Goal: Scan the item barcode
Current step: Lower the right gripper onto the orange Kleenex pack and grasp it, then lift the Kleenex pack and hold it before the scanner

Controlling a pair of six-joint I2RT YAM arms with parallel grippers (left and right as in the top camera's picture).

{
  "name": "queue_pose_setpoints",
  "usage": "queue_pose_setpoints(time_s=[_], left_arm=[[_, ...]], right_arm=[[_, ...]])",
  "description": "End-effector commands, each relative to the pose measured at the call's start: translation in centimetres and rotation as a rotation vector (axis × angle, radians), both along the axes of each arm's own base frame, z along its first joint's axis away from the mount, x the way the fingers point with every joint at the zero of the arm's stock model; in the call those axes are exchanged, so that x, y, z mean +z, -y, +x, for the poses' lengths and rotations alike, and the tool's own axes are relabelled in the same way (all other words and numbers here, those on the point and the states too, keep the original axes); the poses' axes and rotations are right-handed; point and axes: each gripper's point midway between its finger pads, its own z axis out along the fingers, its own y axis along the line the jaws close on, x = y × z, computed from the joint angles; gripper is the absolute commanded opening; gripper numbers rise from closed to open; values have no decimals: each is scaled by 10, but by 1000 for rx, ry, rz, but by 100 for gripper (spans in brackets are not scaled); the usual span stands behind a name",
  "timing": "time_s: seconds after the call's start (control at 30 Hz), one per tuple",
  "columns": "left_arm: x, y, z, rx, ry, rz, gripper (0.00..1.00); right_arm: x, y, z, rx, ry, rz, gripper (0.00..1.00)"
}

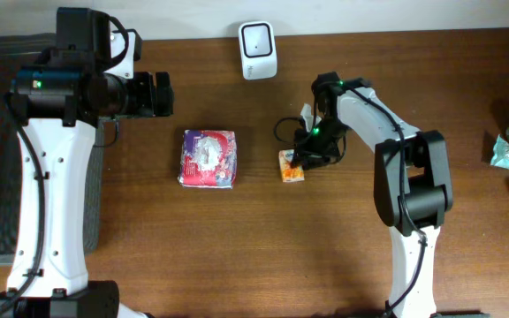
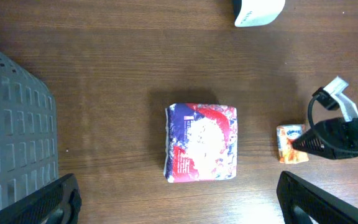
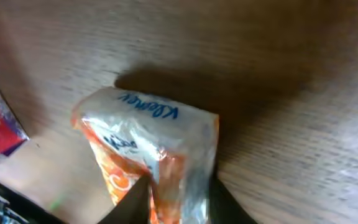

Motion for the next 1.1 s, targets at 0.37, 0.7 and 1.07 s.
queue_pose_setpoints(time_s=[0.37, 0.7, 1.07], left_arm=[[7, 1, -3, -11, 19, -5, 99], [7, 0, -3, -10, 19, -5, 99], [7, 1, -3, -11, 19, -5, 99]], right_arm=[[117, -25, 35, -25, 181, 893, 4], [144, 2, 50, 98, 535, 1057, 4], [224, -4, 69, 184, 693, 1120, 4]])
